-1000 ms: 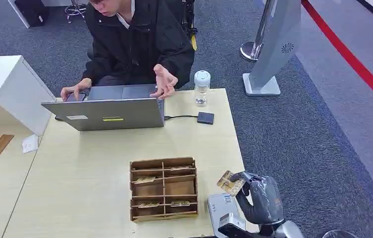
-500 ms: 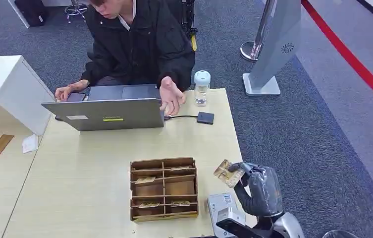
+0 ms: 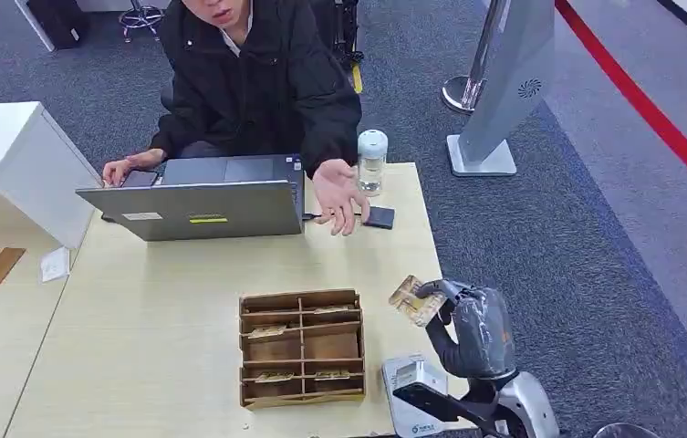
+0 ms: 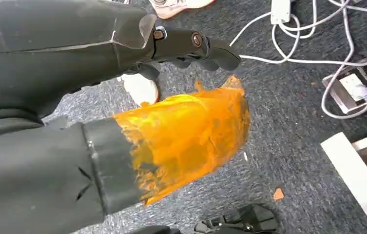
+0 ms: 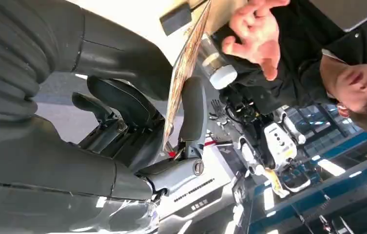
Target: Pass the card to the sensor for recognition and then transmit it.
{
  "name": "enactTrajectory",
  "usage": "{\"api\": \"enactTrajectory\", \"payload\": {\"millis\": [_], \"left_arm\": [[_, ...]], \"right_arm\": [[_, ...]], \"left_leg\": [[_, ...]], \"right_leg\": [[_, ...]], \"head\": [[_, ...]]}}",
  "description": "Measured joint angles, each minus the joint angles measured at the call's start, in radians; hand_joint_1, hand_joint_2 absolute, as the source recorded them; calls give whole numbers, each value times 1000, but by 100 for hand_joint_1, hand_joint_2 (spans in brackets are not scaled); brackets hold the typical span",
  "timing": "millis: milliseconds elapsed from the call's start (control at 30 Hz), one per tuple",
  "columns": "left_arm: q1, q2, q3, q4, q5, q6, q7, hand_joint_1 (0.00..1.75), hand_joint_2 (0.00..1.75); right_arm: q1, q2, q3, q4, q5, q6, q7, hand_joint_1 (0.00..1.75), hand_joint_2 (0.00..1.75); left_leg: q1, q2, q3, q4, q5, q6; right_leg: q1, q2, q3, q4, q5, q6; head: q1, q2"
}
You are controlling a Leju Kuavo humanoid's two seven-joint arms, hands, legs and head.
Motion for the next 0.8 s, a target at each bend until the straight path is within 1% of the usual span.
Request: {"api": "enactTrajectory", "payload": {"millis": [433, 567, 800], "left_arm": [[-4, 0, -9, -10, -31, -18, 19, 0, 0], [-6, 0, -15, -17, -35, -19, 21, 0, 0], [-7, 0, -25, -20, -54, -31, 35, 0, 0]], "right_arm": [[-88, 33, 0, 44, -8, 43, 23, 175, 175], [-112, 42, -1, 64, -8, 45, 27, 175, 175], [-158, 55, -2, 101, 11, 58, 63, 175, 175]], "left_leg": [[0, 0, 0, 0, 0, 0], [0, 0, 0, 0, 0, 0], [0, 0, 0, 0, 0, 0]], "right_leg": [[0, 0, 0, 0, 0, 0], [0, 0, 0, 0, 0, 0], [0, 0, 0, 0, 0, 0]], "head": [[0, 0], [0, 0], [0, 0]]}}
